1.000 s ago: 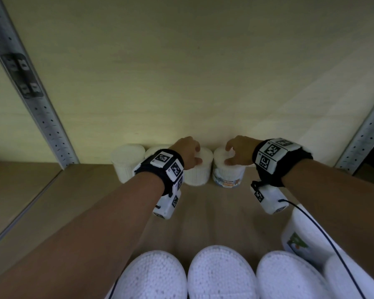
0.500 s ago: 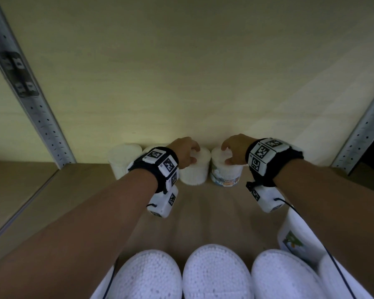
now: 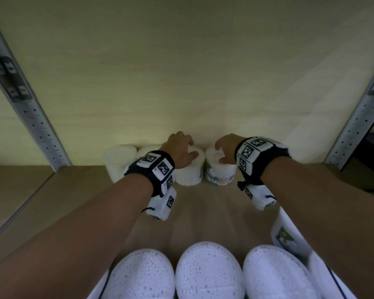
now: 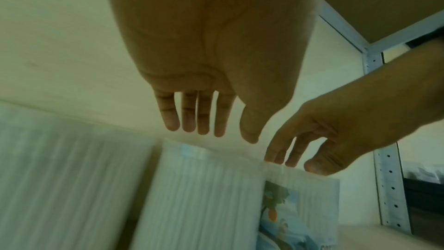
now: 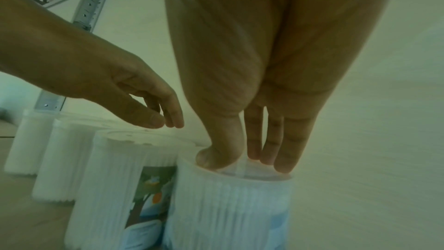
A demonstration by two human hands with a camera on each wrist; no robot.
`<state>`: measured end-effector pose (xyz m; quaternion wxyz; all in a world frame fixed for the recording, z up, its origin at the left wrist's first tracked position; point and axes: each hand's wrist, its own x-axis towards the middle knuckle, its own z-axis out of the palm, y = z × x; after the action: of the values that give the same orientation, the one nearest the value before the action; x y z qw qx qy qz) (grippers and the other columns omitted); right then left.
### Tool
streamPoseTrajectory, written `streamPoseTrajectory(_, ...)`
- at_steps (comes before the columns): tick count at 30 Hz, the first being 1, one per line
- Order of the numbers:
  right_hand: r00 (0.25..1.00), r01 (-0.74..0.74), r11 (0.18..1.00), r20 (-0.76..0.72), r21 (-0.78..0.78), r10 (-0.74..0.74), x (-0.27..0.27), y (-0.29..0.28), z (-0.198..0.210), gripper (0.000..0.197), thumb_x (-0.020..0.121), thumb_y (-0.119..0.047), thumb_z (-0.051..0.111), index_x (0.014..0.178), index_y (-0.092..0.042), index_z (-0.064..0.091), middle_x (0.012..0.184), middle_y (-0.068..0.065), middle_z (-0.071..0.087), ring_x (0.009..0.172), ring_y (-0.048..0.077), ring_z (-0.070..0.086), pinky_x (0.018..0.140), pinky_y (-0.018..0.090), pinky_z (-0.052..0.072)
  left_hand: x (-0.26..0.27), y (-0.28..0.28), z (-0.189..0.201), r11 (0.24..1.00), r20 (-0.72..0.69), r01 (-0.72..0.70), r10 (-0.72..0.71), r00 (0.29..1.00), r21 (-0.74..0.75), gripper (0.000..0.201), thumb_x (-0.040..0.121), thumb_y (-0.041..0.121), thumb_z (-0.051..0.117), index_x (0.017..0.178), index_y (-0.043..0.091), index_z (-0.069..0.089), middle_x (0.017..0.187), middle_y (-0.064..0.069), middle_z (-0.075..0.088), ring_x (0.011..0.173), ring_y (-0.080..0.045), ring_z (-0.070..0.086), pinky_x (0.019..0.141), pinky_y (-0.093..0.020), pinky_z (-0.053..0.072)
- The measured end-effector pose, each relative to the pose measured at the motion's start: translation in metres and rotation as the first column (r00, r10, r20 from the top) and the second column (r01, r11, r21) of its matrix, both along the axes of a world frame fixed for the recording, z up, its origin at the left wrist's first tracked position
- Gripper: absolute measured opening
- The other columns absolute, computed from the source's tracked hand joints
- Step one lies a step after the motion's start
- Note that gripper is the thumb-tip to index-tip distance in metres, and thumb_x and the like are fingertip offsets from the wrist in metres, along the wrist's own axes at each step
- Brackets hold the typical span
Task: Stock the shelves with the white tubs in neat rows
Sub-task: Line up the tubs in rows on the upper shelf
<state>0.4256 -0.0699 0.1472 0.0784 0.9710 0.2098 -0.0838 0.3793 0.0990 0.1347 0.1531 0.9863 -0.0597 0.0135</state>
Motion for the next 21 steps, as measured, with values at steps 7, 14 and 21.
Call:
streamPoseTrajectory(7,1.000,-0.003,1.000,0.014,0.016,0.003,0.003,-0.001,-0.004,0.042,0.091,-0.020,0.061,0.128,0.001,0.059,0.129,0.020,0.061,0.118,0.035,0.060,0.100,0.041,0.050,0.003,-0.008,-0.005,0.986,-0.047,-0.070,0.077,0.996,0.149,0.057,0.091,0.047,0.053,0.131,0.008,0.046,0.135,-0.016,0.041,0.127,-0.032,0.039,0.104,-0.045,0.039)
streamPoseTrajectory(14,1.000,0.009,1.000,0.002,0.009,-0.009,0.005,0.000,-0.004,0.044,0.092,-0.024,0.061,0.129,-0.001,0.058,0.130,0.018,0.060,0.119,0.033,0.059,0.101,0.039,0.048,0.006,-0.003,0.002,0.996,-0.172,0.043,-0.029,0.985,0.077,0.050,0.094,0.021,0.054,0.142,0.013,0.039,0.148,-0.011,0.035,0.133,-0.029,0.040,0.108,-0.038,0.038)
streamPoseTrajectory(21,1.000,-0.003,1.000,0.022,0.016,0.003,0.007,-0.002,-0.007,0.041,0.090,-0.024,0.063,0.125,-0.002,0.060,0.125,0.019,0.063,0.113,0.034,0.061,0.098,0.041,0.051,0.002,-0.002,0.007,0.997,-0.197,0.078,-0.079,0.977,-0.014,0.056,0.089,-0.009,0.042,0.140,0.013,0.040,0.153,-0.008,0.026,0.142,-0.026,0.028,0.113,-0.037,0.032)
